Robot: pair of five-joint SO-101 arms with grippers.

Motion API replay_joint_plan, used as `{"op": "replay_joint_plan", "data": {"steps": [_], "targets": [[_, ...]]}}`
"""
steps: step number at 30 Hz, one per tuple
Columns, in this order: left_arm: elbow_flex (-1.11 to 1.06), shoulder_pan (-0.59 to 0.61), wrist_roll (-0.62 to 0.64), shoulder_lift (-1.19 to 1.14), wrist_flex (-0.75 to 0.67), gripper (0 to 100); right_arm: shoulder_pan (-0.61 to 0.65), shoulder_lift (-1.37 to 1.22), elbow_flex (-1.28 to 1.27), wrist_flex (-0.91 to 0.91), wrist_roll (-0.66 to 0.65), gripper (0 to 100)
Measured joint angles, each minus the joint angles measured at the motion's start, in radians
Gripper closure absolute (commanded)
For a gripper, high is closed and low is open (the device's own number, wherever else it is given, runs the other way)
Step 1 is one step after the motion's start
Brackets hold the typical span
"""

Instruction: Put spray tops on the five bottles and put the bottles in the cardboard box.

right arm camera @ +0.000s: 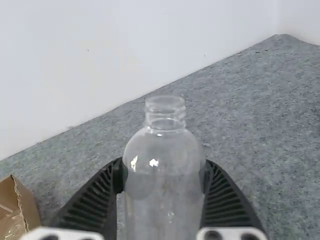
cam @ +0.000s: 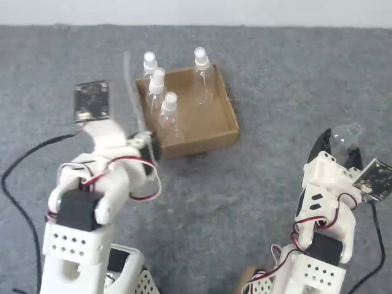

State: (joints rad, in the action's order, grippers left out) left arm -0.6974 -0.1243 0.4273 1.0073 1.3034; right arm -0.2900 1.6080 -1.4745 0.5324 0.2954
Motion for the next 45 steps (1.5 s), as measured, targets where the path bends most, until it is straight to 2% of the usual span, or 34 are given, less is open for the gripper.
{"op": "replay_joint_plan", "data": {"steps": [11,16,24,29,37,45], "targets": [[-0.029,0.313,0.041,0.003,0.000,99,0.000,0.000,0.000,0.000,0.000,92.9],[-0.129,0.339,0.043,0.003,-0.046,99,0.000,0.000,0.000,0.000,0.000,92.9],[-0.137,0.348,0.044,-0.014,-0.057,99,0.000,0.000,0.000,0.000,0.000,92.9],[-0.061,0.367,0.044,-0.216,-0.046,99,0.000,0.000,0.000,0.000,0.000,92.9],[0.063,0.463,0.152,-0.466,-0.040,99,0.000,0.000,0.000,0.000,0.000,92.9],[0.063,0.594,0.295,-0.694,-0.141,98,0.000,0.000,0.000,0.000,0.000,92.9]]}}
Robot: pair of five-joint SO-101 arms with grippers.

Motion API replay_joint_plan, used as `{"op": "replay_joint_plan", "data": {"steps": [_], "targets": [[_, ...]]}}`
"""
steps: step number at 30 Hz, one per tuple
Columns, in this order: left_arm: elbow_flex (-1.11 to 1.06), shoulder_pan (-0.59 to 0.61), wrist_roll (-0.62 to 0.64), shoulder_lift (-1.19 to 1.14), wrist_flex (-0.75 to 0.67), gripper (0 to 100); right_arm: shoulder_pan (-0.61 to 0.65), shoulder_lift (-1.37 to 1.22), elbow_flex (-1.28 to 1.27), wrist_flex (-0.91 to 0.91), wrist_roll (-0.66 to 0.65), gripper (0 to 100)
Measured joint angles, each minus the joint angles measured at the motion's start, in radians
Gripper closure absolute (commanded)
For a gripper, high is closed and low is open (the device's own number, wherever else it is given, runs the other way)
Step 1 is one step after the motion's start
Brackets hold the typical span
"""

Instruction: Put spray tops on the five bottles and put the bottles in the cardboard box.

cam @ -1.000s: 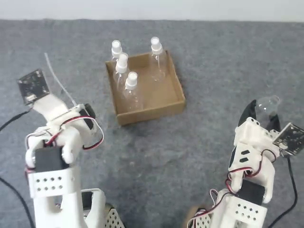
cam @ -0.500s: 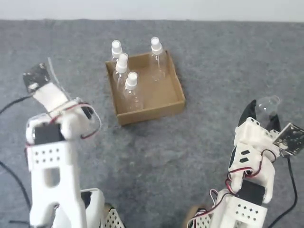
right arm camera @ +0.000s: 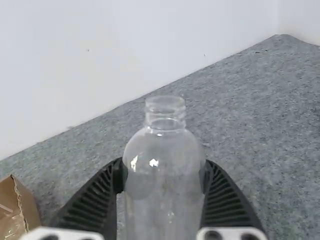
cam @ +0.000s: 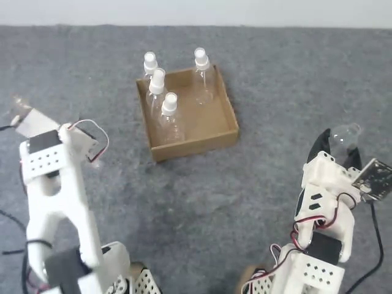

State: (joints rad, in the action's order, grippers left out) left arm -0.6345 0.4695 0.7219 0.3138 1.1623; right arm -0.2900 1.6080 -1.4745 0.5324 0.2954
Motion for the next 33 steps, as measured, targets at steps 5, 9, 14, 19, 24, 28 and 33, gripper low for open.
{"op": "replay_joint_plan", "data": {"steps": [5,9,14,19,24,28,33], "targets": [[0.043,0.032,0.064,-0.147,-0.009,96,0.000,0.000,0.000,0.000,0.000,92.9],[0.100,0.071,0.127,-0.232,0.006,89,0.000,0.000,0.000,0.000,0.000,92.9],[0.164,0.095,0.175,-0.310,0.038,78,0.000,0.000,0.000,0.000,0.000,92.9],[0.219,0.101,0.183,-0.345,0.104,76,0.000,0.000,0.000,0.000,0.000,92.9],[0.232,0.101,0.186,-0.345,0.121,76,0.000,0.000,0.000,0.000,0.000,92.9],[0.275,0.101,0.173,-0.345,0.123,79,0.000,0.000,0.000,0.000,0.000,92.9],[0.339,0.101,0.057,-0.345,0.124,99,0.000,0.000,0.000,0.000,0.000,92.9]]}}
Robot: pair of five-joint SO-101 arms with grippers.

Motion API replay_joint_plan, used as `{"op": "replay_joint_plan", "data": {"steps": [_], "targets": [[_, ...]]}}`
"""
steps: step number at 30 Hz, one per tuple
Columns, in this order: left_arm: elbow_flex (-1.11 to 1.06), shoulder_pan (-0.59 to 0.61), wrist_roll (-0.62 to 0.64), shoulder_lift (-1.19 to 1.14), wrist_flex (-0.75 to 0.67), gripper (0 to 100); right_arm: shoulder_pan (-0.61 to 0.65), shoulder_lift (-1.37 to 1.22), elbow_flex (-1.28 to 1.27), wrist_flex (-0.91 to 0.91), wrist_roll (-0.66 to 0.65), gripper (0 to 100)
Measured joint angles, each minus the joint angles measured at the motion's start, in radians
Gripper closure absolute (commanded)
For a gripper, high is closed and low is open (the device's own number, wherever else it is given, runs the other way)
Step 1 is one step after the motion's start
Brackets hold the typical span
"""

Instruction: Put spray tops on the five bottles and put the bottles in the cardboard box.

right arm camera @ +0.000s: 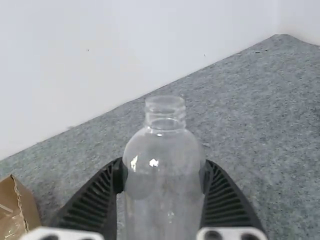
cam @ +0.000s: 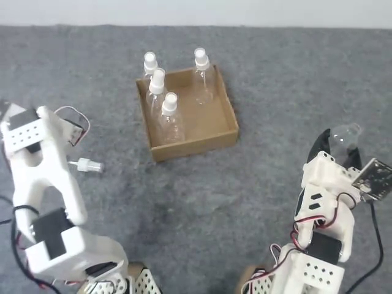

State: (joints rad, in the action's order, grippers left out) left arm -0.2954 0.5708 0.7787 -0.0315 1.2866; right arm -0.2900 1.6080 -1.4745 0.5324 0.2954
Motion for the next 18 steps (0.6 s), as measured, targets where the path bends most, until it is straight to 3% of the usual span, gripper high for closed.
{"op": "replay_joint_plan", "data": {"steps": [6,18], "targets": [[0.051,0.002,-0.133,0.000,-0.005,99,0.000,0.000,0.000,0.000,0.000,92.9],[0.057,0.083,-0.284,-0.021,-0.189,99,0.040,0.000,-0.029,-0.015,-0.018,92.9]]}}
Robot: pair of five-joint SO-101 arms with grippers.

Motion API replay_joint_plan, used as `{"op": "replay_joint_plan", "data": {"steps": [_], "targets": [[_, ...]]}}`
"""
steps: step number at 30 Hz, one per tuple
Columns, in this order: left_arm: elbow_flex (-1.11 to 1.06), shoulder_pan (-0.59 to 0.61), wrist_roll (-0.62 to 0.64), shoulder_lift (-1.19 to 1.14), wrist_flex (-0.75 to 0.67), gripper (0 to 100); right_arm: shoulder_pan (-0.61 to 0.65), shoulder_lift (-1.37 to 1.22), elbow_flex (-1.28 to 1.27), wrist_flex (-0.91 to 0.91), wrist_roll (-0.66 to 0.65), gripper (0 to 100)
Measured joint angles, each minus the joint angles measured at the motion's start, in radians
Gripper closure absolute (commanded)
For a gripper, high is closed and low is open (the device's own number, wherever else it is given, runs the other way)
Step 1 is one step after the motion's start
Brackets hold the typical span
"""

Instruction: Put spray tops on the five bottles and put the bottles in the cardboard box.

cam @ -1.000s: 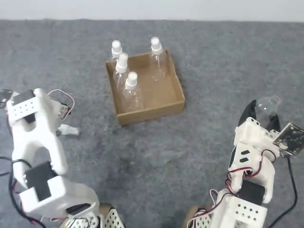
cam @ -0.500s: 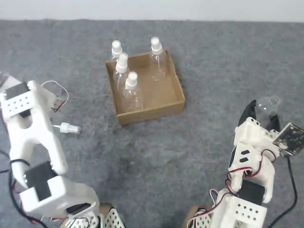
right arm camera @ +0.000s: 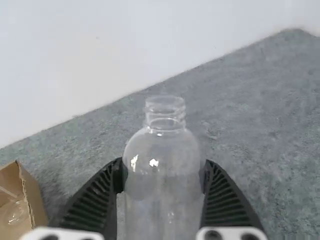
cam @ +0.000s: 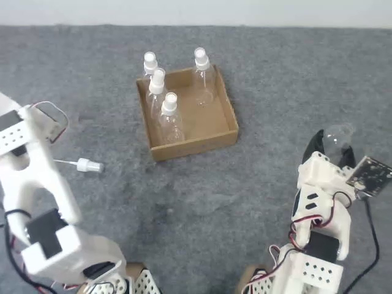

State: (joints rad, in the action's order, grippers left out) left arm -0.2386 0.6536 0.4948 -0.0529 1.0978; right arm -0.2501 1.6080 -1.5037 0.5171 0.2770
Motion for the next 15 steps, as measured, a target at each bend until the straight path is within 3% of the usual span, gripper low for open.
{"op": "replay_joint_plan", "data": {"steps": [15], "targets": [[0.164,0.000,-0.215,-0.370,-0.054,99,0.014,0.000,-0.028,-0.057,-0.011,92.9]]}}
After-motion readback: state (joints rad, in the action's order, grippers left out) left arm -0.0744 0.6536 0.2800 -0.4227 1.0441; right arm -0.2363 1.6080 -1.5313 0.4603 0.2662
